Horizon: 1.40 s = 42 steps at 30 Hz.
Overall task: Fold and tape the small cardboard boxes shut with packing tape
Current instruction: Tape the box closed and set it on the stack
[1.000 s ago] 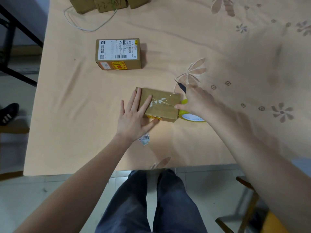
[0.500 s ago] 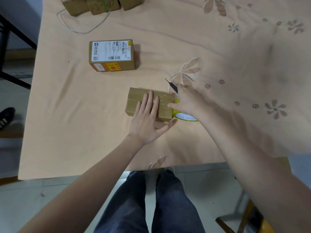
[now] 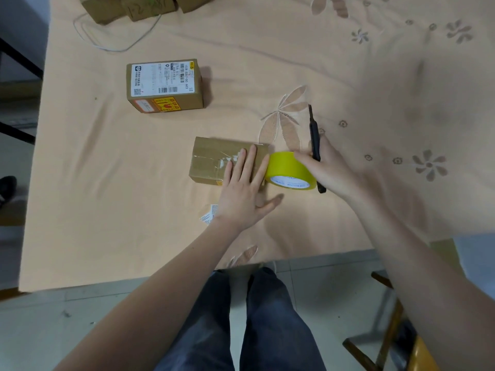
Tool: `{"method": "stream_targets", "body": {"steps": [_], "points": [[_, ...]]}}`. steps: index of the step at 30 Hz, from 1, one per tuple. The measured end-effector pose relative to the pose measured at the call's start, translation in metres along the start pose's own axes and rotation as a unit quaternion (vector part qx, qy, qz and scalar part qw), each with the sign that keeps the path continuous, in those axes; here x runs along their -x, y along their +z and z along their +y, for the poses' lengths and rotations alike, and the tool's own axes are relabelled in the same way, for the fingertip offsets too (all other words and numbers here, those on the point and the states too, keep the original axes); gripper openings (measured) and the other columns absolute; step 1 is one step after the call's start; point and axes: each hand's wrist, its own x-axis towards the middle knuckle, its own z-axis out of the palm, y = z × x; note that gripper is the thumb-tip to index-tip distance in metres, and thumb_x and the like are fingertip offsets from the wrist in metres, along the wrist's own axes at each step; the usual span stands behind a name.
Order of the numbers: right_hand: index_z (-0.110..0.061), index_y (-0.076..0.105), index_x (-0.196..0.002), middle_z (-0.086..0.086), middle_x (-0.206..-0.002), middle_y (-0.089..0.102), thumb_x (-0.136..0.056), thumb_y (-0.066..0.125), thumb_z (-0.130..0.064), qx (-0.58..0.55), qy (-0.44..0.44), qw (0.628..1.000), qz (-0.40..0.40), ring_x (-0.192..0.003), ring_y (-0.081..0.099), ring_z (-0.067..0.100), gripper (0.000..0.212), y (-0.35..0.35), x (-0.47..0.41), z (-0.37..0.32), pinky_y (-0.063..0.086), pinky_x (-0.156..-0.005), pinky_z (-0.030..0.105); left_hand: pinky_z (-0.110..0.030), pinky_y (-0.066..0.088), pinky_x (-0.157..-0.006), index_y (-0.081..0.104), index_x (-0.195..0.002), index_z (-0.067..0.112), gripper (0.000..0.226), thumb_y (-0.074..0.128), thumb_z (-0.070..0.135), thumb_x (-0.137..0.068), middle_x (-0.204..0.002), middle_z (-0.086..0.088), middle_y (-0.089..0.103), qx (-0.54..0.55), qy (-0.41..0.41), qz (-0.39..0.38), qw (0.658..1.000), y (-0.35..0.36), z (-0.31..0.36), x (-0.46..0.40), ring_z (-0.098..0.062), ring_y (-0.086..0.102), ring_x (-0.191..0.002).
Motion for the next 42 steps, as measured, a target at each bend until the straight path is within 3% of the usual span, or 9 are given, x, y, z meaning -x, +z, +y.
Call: {"method": "stream_targets", "body": {"steps": [3, 9, 13, 19, 23, 27, 31, 37, 42], "points": [[-0.008, 0.043, -0.120, 0.015, -0.100, 0.058, -0.092, 0.057, -0.034, -0.055, -0.026, 0.998, 0.015, -0.090, 0.056, 0.022, 0.040, 0.006, 0.008, 0.000, 0.045, -0.072, 0.034, -0.045, 0.011, -0.116, 0.014, -0.152, 0.018, 0.090, 0.043, 0.069, -0.084, -0.159, -0.012, 0.008, -0.020, -0.001, -0.003, 1.000, 0.001, 0.000, 0.001, -0.030, 0.010, -0.146], [-0.007, 0.039, -0.098, -0.005, -0.066, 0.040, -0.090, 0.061, -0.034, 0.091, -0.102, 0.989, 0.056, -0.060, 0.043, 0.013, 0.035, -0.001, 0.002, -0.008, 0.030, -0.050, 0.025, -0.044, 0.008, -0.116, 0.011, -0.152, 0.016, 0.092, 0.046, 0.065, -0.083, -0.159, -0.012, 0.004, -0.035, 0.011, -0.016, 0.999, 0.001, -0.004, 0.002, -0.029, 0.005, -0.147], [-0.011, 0.034, -0.097, 0.005, -0.082, 0.052, -0.089, 0.061, -0.033, 0.214, -0.098, 0.971, 0.050, -0.083, 0.053, 0.034, 0.035, -0.006, -0.002, -0.006, 0.029, -0.062, 0.034, -0.044, 0.010, -0.116, 0.010, -0.152, 0.016, 0.091, 0.046, 0.065, -0.084, -0.159, -0.012, 0.005, -0.035, 0.007, -0.010, 0.999, 0.002, -0.004, 0.001, -0.029, 0.007, -0.147], [-0.014, 0.030, -0.096, 0.012, -0.105, 0.061, -0.086, 0.063, -0.040, 0.287, -0.073, 0.954, 0.048, -0.102, 0.055, 0.034, 0.043, -0.007, -0.011, -0.011, 0.030, -0.072, 0.037, -0.045, 0.030, -0.106, 0.035, -0.145, 0.019, 0.084, 0.048, 0.071, -0.081, -0.154, -0.012, 0.027, -0.026, -0.028, 0.032, 0.999, -0.003, 0.007, 0.001, -0.029, 0.032, -0.138], [-0.005, 0.042, -0.107, 0.013, -0.111, 0.056, -0.085, 0.065, -0.040, 0.260, -0.075, 0.959, 0.082, -0.108, 0.047, 0.032, 0.047, -0.008, -0.002, -0.011, 0.039, -0.083, 0.042, -0.041, 0.036, -0.080, 0.058, -0.110, 0.017, 0.066, 0.045, 0.073, -0.077, -0.129, -0.010, 0.051, -0.016, -0.039, 0.080, 0.996, -0.021, 0.004, -0.011, -0.029, 0.050, -0.106], [-0.003, 0.045, -0.101, 0.013, -0.101, 0.052, -0.092, 0.054, -0.037, 0.223, -0.104, 0.956, 0.158, -0.098, 0.047, 0.032, 0.036, -0.007, 0.016, -0.016, 0.039, -0.077, 0.041, -0.046, 0.018, -0.110, 0.047, -0.127, 0.013, 0.076, 0.048, 0.068, -0.074, -0.151, -0.009, 0.029, 0.050, 0.016, 0.028, 0.998, -0.026, -0.011, -0.025, -0.026, 0.024, -0.141], [-0.012, 0.037, -0.084, -0.002, -0.066, 0.040, -0.098, 0.037, -0.032, 0.071, -0.064, 0.985, 0.144, -0.065, 0.039, 0.028, 0.025, 0.003, 0.042, -0.025, 0.018, -0.059, 0.032, -0.050, 0.001, -0.115, 0.024, -0.146, 0.014, 0.104, 0.058, 0.074, -0.069, -0.156, -0.003, 0.020, 0.081, 0.001, -0.025, 0.996, -0.025, -0.019, -0.031, -0.023, 0.006, -0.147], [-0.011, 0.035, -0.097, 0.004, -0.070, 0.045, -0.100, 0.035, -0.010, 0.011, -0.046, 0.999, 0.025, -0.068, 0.046, 0.035, 0.003, 0.034, 0.070, -0.013, 0.017, -0.054, 0.037, -0.055, 0.016, -0.109, 0.022, -0.148, 0.013, 0.116, 0.063, 0.075, -0.059, -0.137, -0.008, 0.039, 0.029, 0.017, -0.029, 0.999, -0.026, -0.024, -0.032, -0.028, 0.034, -0.130], [-0.012, 0.045, -0.107, -0.007, -0.073, 0.054, -0.096, 0.043, -0.013, -0.033, -0.032, 0.998, 0.041, -0.062, 0.047, 0.014, 0.011, 0.032, 0.071, -0.010, 0.030, -0.054, 0.030, -0.046, 0.029, -0.096, 0.039, -0.137, 0.020, 0.107, 0.067, 0.077, -0.052, -0.124, -0.002, 0.046, 0.097, 0.013, 0.035, 0.995, -0.034, -0.023, -0.034, -0.025, 0.045, -0.113]]}}
